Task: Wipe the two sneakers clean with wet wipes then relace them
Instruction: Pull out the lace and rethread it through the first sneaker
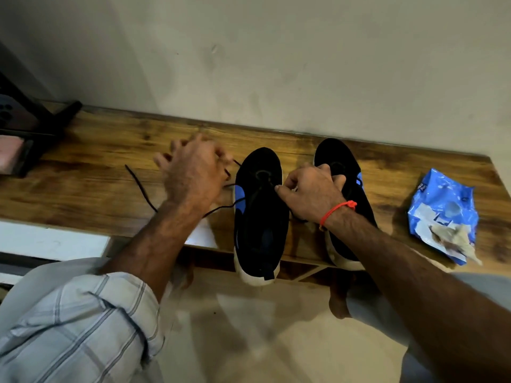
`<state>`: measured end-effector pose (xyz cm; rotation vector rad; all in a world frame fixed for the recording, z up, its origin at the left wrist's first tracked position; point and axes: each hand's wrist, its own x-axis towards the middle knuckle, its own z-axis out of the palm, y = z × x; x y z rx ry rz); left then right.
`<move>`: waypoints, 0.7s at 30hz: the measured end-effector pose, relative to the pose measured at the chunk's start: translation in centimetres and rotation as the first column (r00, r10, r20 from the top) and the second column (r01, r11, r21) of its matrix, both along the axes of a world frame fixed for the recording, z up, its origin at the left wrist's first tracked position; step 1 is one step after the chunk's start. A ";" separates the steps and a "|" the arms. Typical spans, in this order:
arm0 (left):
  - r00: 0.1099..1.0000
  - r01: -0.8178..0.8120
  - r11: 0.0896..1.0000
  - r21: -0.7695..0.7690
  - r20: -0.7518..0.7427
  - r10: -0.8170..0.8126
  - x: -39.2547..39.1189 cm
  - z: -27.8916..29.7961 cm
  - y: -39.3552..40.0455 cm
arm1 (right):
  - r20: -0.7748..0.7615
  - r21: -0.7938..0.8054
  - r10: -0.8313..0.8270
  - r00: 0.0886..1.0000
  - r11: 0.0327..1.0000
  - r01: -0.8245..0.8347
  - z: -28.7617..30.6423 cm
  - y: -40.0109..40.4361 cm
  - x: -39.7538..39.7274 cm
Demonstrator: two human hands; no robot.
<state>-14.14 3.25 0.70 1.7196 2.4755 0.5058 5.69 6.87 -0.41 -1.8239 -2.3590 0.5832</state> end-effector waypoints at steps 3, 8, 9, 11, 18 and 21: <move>0.998 0.051 0.997 0.054 -0.046 -0.048 -0.1 -0.4 -0.1 | -0.004 0.009 0.010 1.000 1.000 -0.010 -0.1 0.0 -0.1; 0.914 0.363 0.906 -0.215 -0.103 -0.391 3.8 -1.8 -0.9 | 0.037 0.036 0.033 0.999 0.999 -0.034 -0.1 0.0 -0.2; 0.916 0.355 0.907 -0.229 -0.107 -0.386 3.8 -1.7 -0.8 | 0.051 0.035 0.026 0.998 0.999 -0.027 0.0 0.0 -0.2; 0.939 0.316 0.926 -0.207 -0.074 -0.337 3.7 -1.2 -0.6 | 0.072 0.031 -0.002 0.997 1.000 -0.001 0.0 0.0 -0.1; 0.996 -0.082 0.983 -0.162 -0.058 0.073 -2.5 1.3 -0.1 | 0.047 0.013 -0.007 0.999 1.000 0.006 -0.3 0.1 0.3; 0.997 0.048 0.949 -0.311 0.075 -0.026 -0.4 0.2 -0.7 | 0.035 -0.005 -0.003 0.999 1.000 0.003 -0.2 0.0 -0.1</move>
